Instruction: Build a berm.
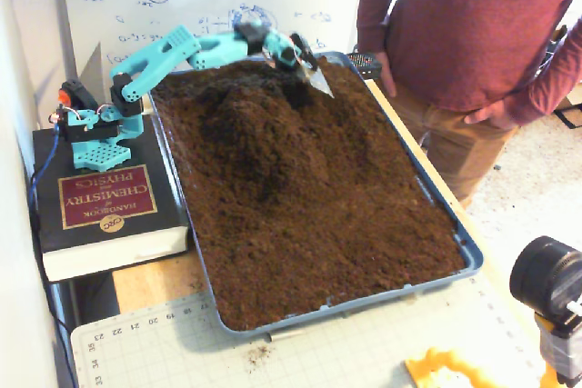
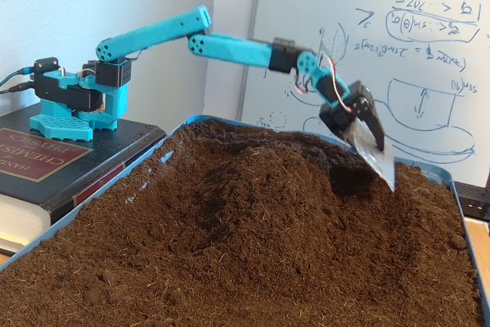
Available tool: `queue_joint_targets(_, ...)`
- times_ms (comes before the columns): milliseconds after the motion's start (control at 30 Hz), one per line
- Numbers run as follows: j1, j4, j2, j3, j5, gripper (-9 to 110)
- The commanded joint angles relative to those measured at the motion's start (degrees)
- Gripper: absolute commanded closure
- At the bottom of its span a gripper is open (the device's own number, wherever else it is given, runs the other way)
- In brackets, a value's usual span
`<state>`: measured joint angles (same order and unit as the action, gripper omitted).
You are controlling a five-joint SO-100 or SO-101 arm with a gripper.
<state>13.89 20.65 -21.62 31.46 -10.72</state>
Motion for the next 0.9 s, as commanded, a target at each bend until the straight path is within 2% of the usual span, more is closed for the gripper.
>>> queue_joint_targets(0, 0.9, -8.8, 0.8, -1.4, 0.9, 101)
queue_joint_targets(233, 0.6, -8.9, 8.2, -0.7, 10.0, 101)
queue_joint_targets(467, 0.2, -8.3, 7.6, 1.1, 10.7, 101)
queue_joint_targets(867, 0.1, 15.3, -19.3, 29.5, 10.7, 101)
